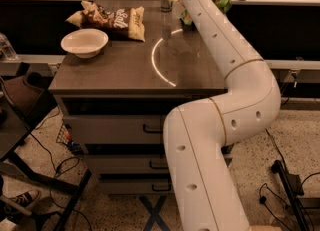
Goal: Move green rice chip bag near redbull can
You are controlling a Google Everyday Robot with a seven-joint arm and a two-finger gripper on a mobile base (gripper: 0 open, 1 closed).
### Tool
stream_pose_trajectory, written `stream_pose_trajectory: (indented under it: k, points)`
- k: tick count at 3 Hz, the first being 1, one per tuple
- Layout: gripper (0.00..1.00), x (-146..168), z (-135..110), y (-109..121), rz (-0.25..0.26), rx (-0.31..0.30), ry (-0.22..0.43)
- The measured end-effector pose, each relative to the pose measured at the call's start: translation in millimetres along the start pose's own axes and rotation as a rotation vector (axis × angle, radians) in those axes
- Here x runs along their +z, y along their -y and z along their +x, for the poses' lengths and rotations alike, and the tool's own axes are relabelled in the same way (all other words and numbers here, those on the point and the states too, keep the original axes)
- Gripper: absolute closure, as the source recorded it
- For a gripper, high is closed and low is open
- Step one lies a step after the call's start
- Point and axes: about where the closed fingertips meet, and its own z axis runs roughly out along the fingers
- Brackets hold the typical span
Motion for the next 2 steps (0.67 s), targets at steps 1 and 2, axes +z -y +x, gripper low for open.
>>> stream_pose_trajectory:
  k: [1, 2]
  points:
    - [0.0, 0.1, 0.1, 0.0, 0.0, 0.0, 0.0]
    - [0.0, -6.3, 1.9, -22.2, -0.045, -0.043, -0.021]
